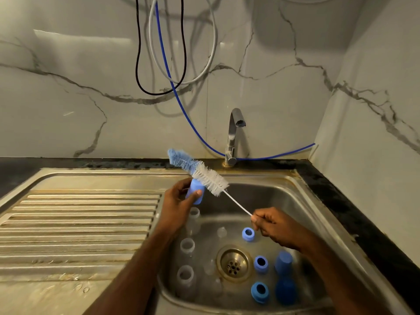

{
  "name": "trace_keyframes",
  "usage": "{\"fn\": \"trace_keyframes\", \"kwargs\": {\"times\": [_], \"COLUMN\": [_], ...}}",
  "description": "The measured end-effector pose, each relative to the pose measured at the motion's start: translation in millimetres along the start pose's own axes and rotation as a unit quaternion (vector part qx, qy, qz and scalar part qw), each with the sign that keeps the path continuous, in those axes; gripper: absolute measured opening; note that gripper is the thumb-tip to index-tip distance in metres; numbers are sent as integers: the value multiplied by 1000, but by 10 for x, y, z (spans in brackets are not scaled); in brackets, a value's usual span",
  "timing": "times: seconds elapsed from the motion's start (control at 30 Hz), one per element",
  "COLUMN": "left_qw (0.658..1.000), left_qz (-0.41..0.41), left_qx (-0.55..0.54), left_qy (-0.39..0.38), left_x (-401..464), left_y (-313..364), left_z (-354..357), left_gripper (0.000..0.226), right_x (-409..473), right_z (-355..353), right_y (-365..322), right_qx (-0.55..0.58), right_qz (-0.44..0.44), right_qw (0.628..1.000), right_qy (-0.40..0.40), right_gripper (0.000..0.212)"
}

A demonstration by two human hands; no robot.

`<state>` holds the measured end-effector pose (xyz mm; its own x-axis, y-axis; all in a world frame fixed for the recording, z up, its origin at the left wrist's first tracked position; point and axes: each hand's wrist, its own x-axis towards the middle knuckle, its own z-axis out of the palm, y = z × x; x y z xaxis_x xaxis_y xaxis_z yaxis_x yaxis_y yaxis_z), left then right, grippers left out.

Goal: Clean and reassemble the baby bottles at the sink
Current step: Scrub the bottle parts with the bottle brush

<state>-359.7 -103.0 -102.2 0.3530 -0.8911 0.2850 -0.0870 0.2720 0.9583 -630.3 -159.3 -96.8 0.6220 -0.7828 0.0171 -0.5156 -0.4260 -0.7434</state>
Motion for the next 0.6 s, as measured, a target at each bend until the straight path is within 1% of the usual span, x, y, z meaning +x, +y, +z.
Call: {"fn": "trace_keyframes", "kwargs": {"times": [0.07,0.13,0.17,0.23,0.3,0.37,0.47,0.5,0.6], "left_qw": [990,976,971,971,971,969,970,970,977], "left_qz": [45,67,72,69,65,74,82,80,60], "left_qx": [135,208,224,218,213,224,220,220,184], "left_qy": [-2,15,30,68,85,75,68,65,85], "left_x": [-25,-52,-62,-61,-47,-50,-58,-65,-71], "left_y": [-11,-18,-15,4,21,34,37,28,8], "left_z": [79,175,192,151,96,89,173,195,167], "left_gripper": [40,43,43,39,37,38,40,40,39], "right_x": [58,121,139,138,107,103,165,183,178], "right_z": [77,164,179,136,56,46,128,153,188], "right_y": [8,-2,6,51,107,118,76,71,111], "right_qx": [-26,-31,-34,-51,-67,-68,-51,-48,-52], "right_qz": [-17,-45,-54,-55,-44,-44,-59,-62,-75], "right_qw": [999,996,996,997,997,996,991,990,994], "right_qy": [44,66,59,31,23,45,108,113,63], "right_gripper": [30,33,33,34,34,33,32,31,33]}}
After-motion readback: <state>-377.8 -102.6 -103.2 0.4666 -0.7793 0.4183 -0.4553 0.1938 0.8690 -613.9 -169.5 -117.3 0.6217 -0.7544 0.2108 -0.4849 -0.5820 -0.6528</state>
